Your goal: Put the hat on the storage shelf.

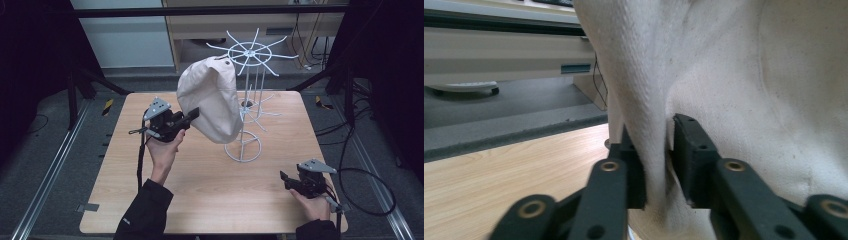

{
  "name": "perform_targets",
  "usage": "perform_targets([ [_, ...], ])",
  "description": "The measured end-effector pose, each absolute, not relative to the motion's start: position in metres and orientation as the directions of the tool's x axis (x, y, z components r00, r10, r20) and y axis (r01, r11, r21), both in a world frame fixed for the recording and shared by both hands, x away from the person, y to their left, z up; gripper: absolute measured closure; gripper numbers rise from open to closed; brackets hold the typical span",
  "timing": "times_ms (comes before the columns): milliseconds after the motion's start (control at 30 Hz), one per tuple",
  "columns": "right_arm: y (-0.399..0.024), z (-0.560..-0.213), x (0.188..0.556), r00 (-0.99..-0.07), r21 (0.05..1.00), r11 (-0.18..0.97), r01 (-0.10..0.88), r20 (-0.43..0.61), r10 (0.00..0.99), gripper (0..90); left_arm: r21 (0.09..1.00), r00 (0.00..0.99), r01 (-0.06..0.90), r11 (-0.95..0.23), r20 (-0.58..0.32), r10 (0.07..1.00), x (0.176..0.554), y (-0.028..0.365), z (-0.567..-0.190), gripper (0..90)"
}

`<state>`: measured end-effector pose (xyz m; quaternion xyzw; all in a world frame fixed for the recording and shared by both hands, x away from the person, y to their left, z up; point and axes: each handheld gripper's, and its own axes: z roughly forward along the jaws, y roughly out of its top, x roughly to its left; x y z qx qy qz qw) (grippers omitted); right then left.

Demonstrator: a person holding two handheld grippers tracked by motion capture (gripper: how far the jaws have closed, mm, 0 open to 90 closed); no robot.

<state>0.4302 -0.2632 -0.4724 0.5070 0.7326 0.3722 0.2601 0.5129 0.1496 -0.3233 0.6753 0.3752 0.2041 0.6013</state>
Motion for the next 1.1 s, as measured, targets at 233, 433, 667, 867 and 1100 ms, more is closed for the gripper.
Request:
perform_targets([
  [233,-0.264,-0.472,0.430,-0.347,0.809,0.206,0.550,-0.003,0.938,31.4,0.967,0.619,0.254,-0.019,-0.147,0.772,0.508,0.158,-0.322,58.9],
  [433,-0.264,-0.473,0.430,-0.344,0.810,0.208,0.548,-0.009,0.939,31.2,0.969,0.614,0.244,-0.046,-0.118,0.780,0.497,0.170,-0.320,48.7],
  [667,-0.265,-0.473,0.430,-0.344,0.811,0.207,0.547,-0.008,0.939,31.0,0.966,0.600,0.247,-0.075,-0.092,0.795,0.478,0.193,-0.326,41.7],
  [867,-0.264,-0.473,0.429,-0.342,0.811,0.207,0.548,-0.009,0.940,30.9,0.955,0.573,0.278,-0.104,-0.078,0.816,0.462,0.219,-0.340,38.7],
  [1100,-0.264,-0.473,0.429,-0.334,0.812,0.197,0.550,-0.003,0.942,30.0,0.935,0.526,0.336,-0.110,-0.090,0.845,0.447,0.251,-0.366,37.2],
])
